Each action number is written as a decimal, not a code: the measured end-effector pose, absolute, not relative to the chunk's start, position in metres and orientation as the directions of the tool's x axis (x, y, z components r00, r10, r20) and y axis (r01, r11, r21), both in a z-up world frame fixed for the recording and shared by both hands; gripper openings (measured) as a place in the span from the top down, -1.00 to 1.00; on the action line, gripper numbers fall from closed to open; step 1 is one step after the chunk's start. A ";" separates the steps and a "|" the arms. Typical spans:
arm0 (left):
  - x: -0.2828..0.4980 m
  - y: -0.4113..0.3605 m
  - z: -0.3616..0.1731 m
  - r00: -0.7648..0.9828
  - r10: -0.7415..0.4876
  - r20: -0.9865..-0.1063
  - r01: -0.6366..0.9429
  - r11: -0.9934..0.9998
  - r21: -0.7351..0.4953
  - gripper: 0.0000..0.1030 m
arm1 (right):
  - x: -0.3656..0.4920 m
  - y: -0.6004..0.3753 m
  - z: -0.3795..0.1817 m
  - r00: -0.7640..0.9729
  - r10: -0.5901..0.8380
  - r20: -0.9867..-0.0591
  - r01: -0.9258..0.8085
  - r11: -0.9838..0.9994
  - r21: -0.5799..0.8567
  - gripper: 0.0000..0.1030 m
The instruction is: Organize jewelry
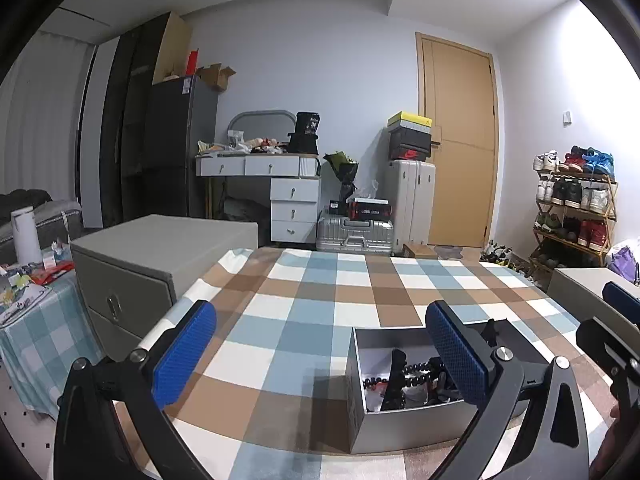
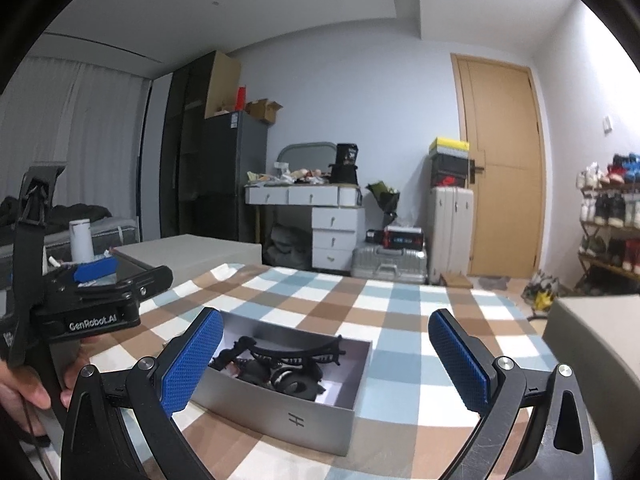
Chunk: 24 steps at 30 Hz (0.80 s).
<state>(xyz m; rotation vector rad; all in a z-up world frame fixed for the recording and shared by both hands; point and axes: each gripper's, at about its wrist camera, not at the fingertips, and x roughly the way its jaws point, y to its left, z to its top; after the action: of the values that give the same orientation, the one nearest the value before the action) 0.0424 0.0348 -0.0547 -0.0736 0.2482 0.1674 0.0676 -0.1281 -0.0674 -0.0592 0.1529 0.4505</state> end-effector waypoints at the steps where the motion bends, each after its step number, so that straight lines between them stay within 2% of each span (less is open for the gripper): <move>1: 0.042 0.034 -0.057 0.955 0.154 -0.255 -0.173 0.984 -0.051 -0.98 | 0.072 -0.129 -0.068 0.884 0.431 -0.181 -0.440 0.898 -0.008 -1.00; 4: 0.046 0.031 -0.061 0.942 0.165 -0.293 -0.182 0.983 -0.030 -0.98 | 0.085 -0.130 -0.072 0.872 0.427 -0.239 -0.434 0.900 0.022 -1.00; 7: 0.046 0.025 -0.059 0.940 0.170 -0.295 -0.180 0.984 -0.007 -0.98 | 0.090 -0.127 -0.076 0.867 0.416 -0.273 -0.428 0.903 0.018 -1.00; 24: 0.044 0.023 -0.058 0.940 0.155 -0.305 -0.162 0.987 0.001 -0.98 | 0.085 -0.125 -0.077 0.860 0.431 -0.273 -0.448 0.894 -0.003 -1.00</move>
<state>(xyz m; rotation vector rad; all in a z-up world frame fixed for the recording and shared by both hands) 0.0444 0.0227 -0.0582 -0.0238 0.3096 0.1619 0.0847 -0.1247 -0.0775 -0.0676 0.2710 0.4615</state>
